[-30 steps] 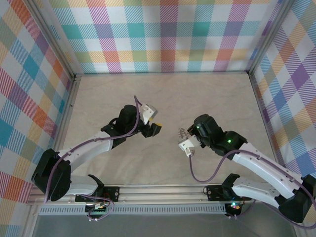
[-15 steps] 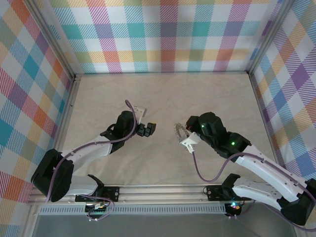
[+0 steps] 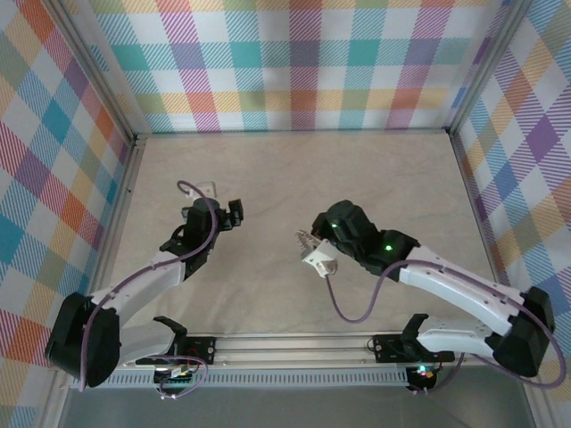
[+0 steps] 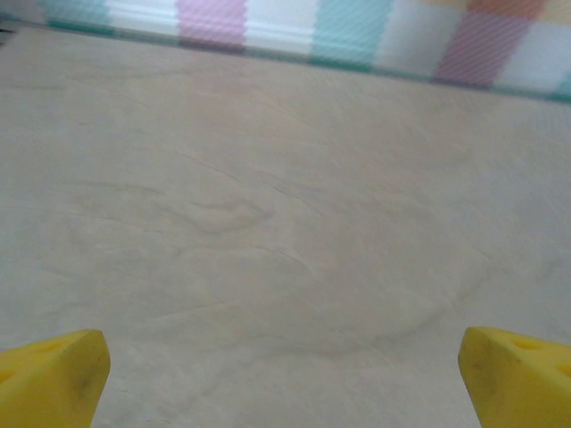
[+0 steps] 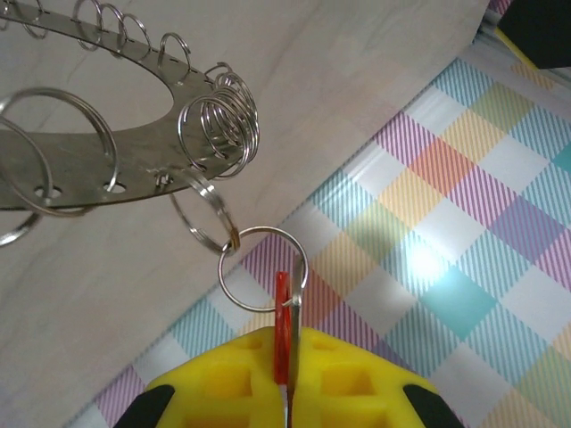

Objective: Put the keys on the keyring

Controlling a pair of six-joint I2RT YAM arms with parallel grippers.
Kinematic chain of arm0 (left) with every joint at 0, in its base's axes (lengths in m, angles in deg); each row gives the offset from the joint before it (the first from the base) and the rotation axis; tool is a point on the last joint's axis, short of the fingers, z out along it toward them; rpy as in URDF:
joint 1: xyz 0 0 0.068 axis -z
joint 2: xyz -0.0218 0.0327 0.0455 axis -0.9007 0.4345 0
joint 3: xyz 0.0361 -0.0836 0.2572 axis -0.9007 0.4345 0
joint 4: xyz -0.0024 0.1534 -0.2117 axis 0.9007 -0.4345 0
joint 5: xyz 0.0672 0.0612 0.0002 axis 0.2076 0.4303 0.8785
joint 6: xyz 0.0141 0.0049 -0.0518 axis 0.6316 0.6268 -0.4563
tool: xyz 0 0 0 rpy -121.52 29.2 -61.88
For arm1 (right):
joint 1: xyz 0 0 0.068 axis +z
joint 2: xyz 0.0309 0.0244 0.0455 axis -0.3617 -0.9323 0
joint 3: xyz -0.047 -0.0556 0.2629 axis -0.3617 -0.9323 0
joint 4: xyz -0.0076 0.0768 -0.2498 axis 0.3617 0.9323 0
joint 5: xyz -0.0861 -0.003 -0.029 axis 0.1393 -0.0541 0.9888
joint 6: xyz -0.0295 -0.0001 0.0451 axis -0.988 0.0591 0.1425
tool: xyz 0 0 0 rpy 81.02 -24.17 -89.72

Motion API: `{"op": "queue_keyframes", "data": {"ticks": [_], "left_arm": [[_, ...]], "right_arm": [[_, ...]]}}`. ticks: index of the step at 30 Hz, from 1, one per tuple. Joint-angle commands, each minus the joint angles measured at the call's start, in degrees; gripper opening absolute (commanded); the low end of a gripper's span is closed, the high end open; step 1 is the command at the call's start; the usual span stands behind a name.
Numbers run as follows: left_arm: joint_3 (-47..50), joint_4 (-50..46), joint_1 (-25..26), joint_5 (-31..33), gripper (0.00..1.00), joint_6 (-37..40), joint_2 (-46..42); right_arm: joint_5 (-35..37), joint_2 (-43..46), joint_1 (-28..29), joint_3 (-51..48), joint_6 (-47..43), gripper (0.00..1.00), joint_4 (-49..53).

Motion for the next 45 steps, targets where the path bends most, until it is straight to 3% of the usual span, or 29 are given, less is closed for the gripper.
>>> {"op": "queue_keyframes", "data": {"ticks": [1,7,16,22,36,45], "left_arm": [[2.7,-2.3,-2.6,2.7,1.00,-3.6,-3.6],[4.5,-5.4,-5.6,5.2,1.00,-4.6,-7.2],[5.5,-6.1,-6.5,6.9,1.00,-3.9,-6.9],[6.0,-5.3,-6.9,4.8,1.00,-4.8,-6.6],[5.3,-4.4,-7.9,-3.2,1.00,-1.1,-4.5],[2.4,-4.0,-8.2,-10.1,1.00,0.9,0.4]], "right_arm": [[0.4,-4.4,2.9,5.3,11.4,0.00,-2.1],[-4.0,-14.7,6.2,15.8,34.1,0.00,-0.5],[-8.0,-26.3,5.8,19.3,47.0,0.00,-2.5],[-8.8,-30.0,4.8,21.4,48.6,0.00,-0.7],[-11.7,-31.3,-8.1,11.7,42.5,0.00,0.5],[-8.3,-34.9,-14.3,7.3,40.2,0.00,3.1]]}}
